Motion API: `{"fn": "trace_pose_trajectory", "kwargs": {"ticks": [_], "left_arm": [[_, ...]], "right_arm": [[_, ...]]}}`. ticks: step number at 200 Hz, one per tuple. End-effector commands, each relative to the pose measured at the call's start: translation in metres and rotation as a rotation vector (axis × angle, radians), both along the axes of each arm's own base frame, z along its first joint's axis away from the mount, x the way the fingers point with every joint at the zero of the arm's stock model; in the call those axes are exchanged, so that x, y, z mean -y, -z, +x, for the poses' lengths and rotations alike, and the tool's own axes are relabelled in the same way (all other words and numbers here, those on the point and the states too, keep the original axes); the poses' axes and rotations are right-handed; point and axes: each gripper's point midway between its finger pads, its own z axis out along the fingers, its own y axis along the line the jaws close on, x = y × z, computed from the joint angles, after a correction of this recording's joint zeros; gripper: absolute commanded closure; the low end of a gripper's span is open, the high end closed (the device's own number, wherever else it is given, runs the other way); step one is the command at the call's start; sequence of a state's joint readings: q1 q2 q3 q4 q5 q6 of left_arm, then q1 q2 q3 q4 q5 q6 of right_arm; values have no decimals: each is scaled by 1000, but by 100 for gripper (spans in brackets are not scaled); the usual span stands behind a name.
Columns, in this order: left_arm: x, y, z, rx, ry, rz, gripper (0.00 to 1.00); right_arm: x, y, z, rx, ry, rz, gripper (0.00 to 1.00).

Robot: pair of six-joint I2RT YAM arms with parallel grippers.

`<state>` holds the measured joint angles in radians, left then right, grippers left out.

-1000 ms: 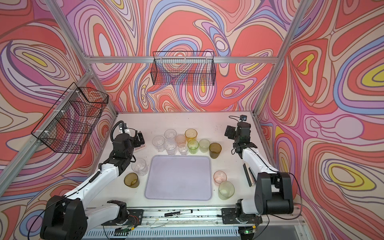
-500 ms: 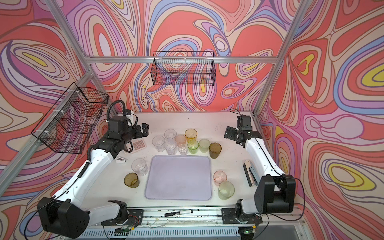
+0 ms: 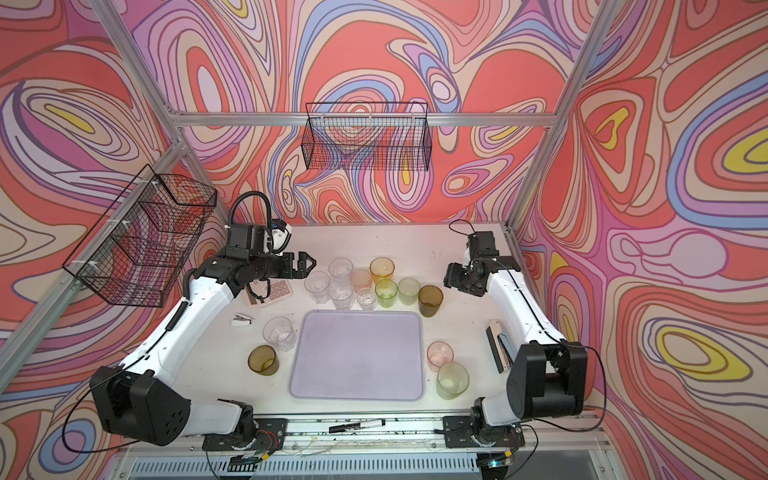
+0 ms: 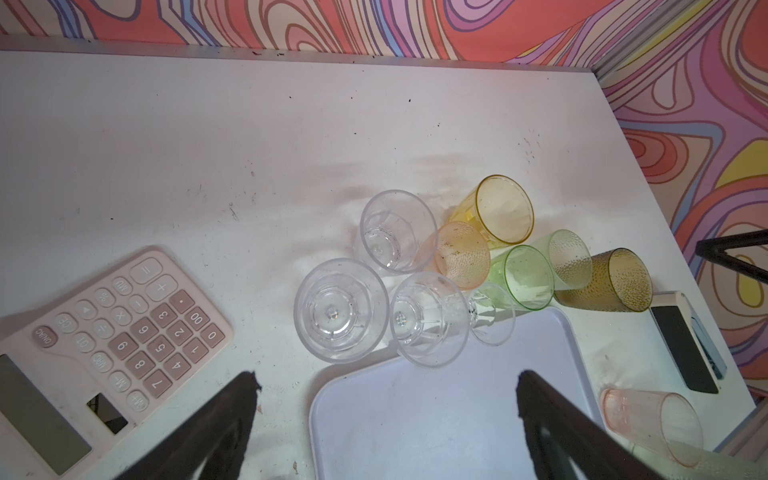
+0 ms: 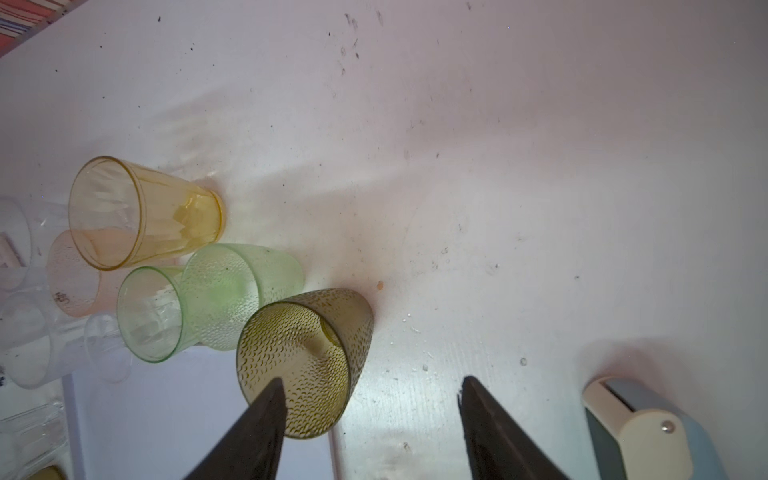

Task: Place the glasses into the tray

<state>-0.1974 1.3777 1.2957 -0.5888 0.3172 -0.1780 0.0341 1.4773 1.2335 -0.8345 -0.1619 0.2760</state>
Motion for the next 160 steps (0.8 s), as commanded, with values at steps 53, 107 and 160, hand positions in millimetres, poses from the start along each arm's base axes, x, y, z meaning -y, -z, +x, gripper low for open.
{"fn": "trace_pose_trajectory", "kwargs": {"ticks": [53,107,160], "left_arm": [[15,-30,-21,101,142,-83,0],[10,-34,-21,143,132,-65,0],[8,-36,-18,148,125,-93,0]], "right_arm": [[-27,25,1,-82,-72,-58,46],[-37,43,4,-122,-88,-74,52],[-34,49,5,-131,-73,-94,60]]}}
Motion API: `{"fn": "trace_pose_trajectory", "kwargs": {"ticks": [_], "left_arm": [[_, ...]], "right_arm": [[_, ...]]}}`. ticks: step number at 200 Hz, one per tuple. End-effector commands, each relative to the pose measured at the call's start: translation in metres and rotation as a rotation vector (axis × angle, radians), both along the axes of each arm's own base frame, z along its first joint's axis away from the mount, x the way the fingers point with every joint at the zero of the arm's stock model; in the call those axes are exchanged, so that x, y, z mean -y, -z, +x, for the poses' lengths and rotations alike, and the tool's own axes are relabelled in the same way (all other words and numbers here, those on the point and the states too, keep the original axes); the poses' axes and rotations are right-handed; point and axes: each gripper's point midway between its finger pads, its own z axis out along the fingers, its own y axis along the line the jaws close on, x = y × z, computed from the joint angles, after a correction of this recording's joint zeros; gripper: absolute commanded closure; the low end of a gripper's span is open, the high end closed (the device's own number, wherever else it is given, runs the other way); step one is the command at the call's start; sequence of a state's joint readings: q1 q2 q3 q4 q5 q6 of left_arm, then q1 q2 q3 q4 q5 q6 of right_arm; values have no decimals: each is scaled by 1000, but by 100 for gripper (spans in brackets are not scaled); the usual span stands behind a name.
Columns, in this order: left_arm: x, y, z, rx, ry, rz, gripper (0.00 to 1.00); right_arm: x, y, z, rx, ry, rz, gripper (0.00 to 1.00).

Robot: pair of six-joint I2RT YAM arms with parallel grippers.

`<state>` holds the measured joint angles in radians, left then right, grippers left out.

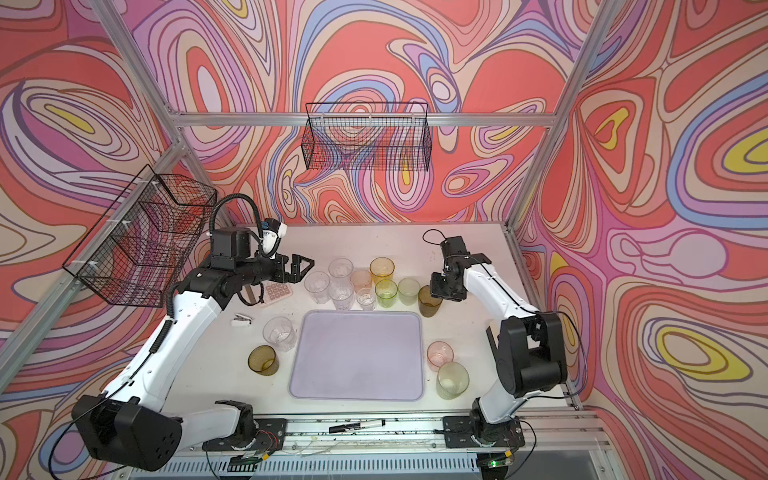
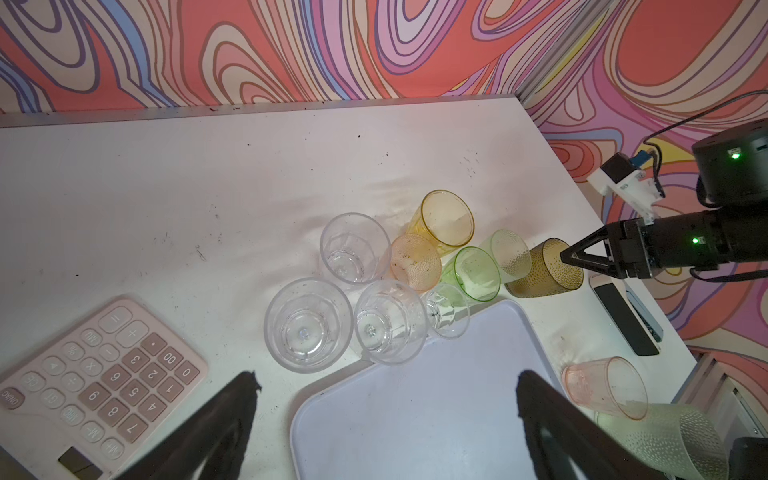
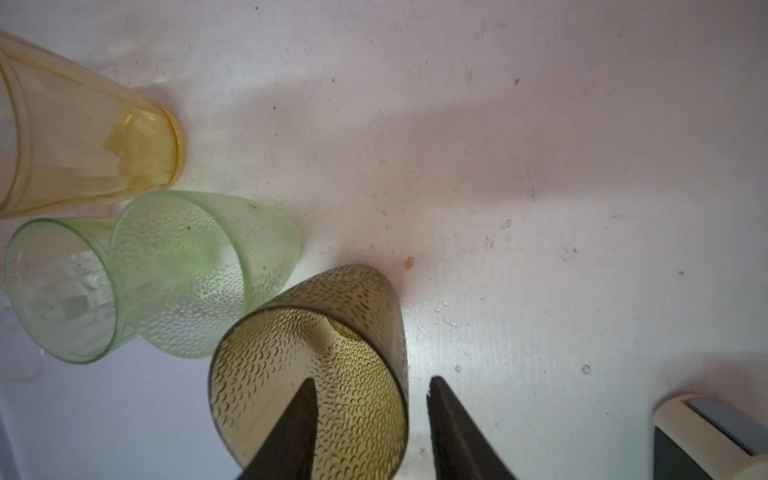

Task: Place the glasses into the tray

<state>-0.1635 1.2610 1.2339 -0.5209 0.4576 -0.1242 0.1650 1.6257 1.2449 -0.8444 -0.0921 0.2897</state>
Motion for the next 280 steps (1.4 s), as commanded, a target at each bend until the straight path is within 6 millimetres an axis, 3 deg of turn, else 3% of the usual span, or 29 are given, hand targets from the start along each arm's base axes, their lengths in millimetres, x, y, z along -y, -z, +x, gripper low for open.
{"fn": "trace_pose_trajectory", "kwargs": {"ticks": [1,186,280], "left_arm": [[2,-3,1,18,19,-17,0],[1,-4,-6,16,21,-27,0],[0,-2,-7,11,18,-21,0]], "right_arm": [[3,0,7,12,15,-23,60],[10,15,5,1,22,-65,90],[22,0,-5,11,24,-128,100]]}}
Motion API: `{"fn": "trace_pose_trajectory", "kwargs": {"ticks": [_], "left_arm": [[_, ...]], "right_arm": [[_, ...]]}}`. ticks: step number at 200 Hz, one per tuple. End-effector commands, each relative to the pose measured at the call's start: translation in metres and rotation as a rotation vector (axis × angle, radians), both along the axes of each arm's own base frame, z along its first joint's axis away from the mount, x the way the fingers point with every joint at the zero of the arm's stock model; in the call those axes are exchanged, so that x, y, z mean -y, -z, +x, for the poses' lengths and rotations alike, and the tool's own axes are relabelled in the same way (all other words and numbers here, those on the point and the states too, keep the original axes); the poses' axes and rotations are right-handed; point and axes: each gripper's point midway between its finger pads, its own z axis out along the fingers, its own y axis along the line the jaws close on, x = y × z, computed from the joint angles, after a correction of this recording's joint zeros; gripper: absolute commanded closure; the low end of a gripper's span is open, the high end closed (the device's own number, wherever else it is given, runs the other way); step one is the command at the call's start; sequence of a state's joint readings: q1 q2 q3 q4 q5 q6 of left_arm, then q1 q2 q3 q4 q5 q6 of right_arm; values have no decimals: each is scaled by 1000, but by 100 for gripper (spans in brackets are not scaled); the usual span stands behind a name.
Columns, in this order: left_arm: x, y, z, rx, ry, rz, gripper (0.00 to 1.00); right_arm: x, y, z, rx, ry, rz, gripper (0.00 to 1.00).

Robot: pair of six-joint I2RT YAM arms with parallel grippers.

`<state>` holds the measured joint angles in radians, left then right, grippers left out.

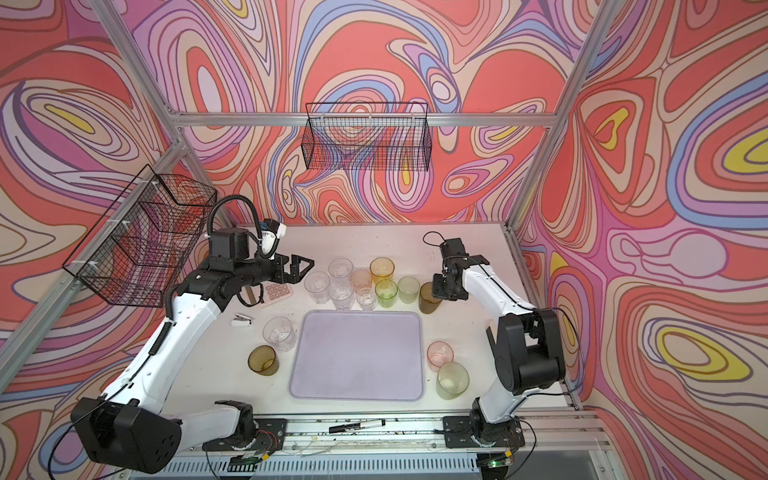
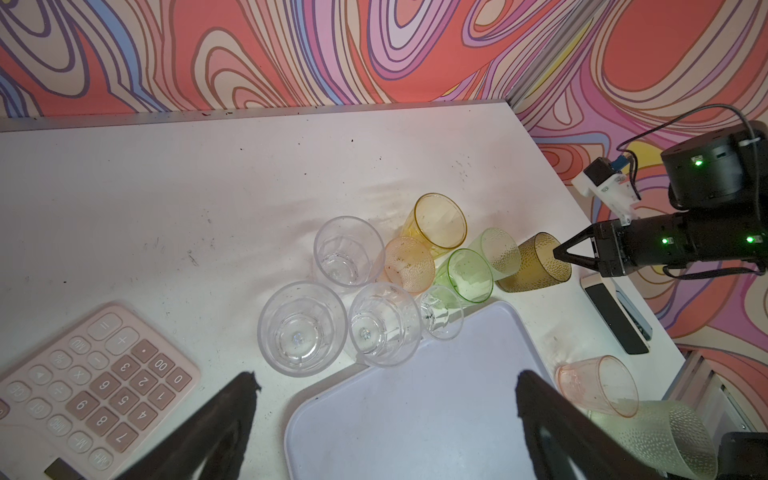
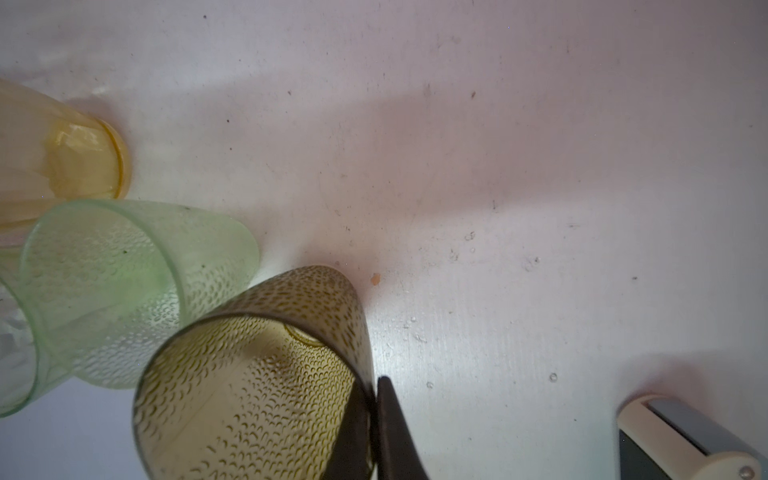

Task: Place the glasses into the tray

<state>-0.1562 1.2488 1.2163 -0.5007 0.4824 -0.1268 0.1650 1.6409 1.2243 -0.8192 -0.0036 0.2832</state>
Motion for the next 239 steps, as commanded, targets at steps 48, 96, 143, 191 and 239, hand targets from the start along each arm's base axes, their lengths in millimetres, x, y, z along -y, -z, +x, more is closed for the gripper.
{"fn": "trace_pose_trajectory", "kwargs": {"ticks": [48,96,143,191,239], "left_arm": [[1,1,-4,-9,12,-12,0],[2,-1,-6,-8,14,-25,0],[2,-3,-6,-4,15,-30,0],[3,0,-6,-13,17,-37,0],[3,2,-5,-19,15,-33,0]], "right_arm": [[10,-32,-18,14,-6,-47,100],[-5,-53,-29,28,-41,-3,100],[-25,-56,-37,27,-72,28,100],[-46,-51,-43,15,-108,47,100],[-58,-40,-48,-13,-129,54,100]]}}
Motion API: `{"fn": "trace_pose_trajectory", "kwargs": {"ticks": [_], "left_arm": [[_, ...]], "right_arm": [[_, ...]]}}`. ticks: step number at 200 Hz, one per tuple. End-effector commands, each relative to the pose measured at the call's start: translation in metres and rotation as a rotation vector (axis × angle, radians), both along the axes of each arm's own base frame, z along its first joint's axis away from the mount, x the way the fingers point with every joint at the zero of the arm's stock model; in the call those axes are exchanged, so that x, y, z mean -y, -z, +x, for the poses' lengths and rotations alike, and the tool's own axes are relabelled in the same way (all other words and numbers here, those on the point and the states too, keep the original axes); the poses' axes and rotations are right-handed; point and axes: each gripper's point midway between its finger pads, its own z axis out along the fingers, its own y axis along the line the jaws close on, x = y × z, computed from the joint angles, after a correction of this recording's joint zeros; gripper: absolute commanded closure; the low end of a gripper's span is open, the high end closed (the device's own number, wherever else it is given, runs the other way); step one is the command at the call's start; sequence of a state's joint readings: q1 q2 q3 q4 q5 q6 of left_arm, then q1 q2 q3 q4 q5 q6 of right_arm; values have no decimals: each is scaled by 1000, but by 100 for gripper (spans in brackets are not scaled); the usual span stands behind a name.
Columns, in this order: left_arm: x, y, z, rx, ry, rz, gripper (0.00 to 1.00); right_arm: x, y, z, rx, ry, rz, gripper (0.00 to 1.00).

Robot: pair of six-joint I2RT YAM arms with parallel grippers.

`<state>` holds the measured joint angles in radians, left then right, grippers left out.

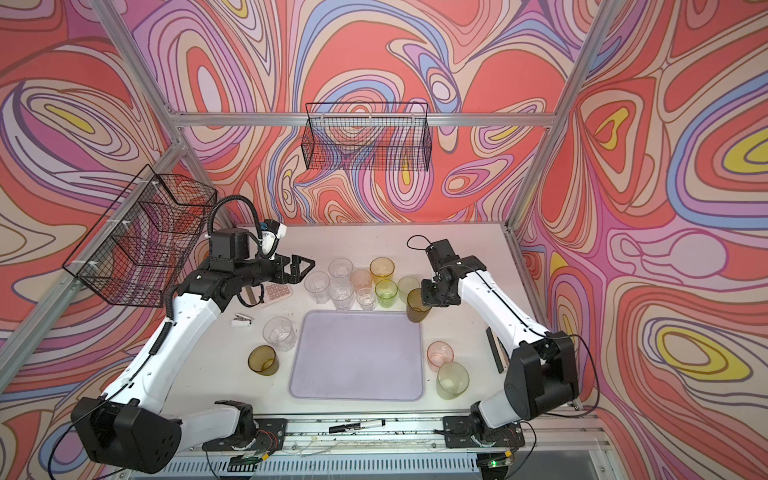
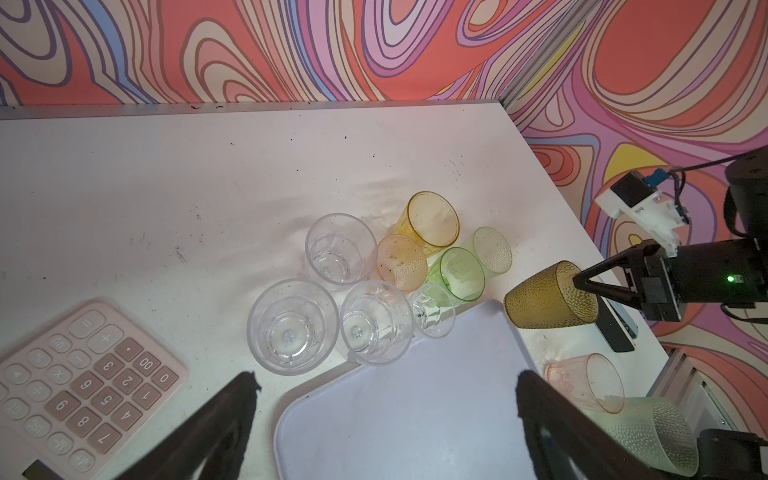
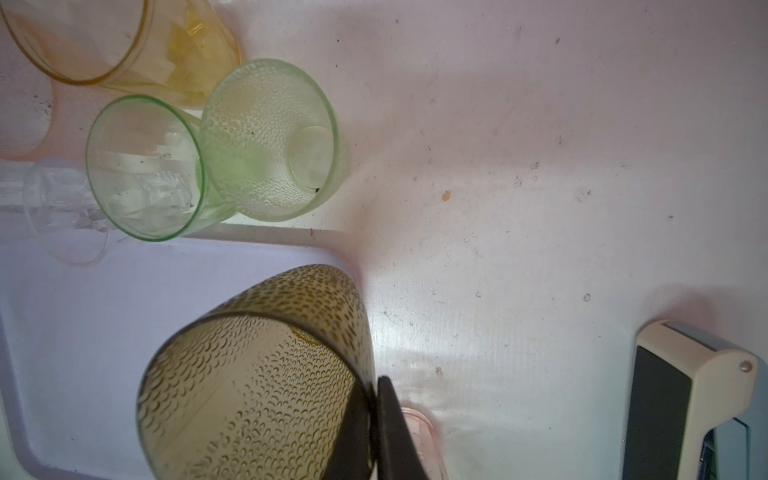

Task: Place the glasses into the tray

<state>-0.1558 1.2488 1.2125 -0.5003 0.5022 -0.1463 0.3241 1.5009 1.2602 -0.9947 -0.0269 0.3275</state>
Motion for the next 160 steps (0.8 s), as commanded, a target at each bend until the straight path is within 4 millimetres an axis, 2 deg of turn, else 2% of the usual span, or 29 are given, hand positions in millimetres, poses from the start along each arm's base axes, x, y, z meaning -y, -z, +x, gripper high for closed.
{"fn": "trace_pose_trajectory", "kwargs": {"ticks": [1,92,160], "left_arm": [[0,1,-3,-3,9,-10,0],[0,2,-3,-6,9,-11,0],[2,2,-2,-10,13,-17,0]], "right_arm": [[-8,4,-1,-6,-5,18,100],[-21,28,-8,-53,-31,10,100],[-22,41,-7,-67,-36,-12,100]]}}
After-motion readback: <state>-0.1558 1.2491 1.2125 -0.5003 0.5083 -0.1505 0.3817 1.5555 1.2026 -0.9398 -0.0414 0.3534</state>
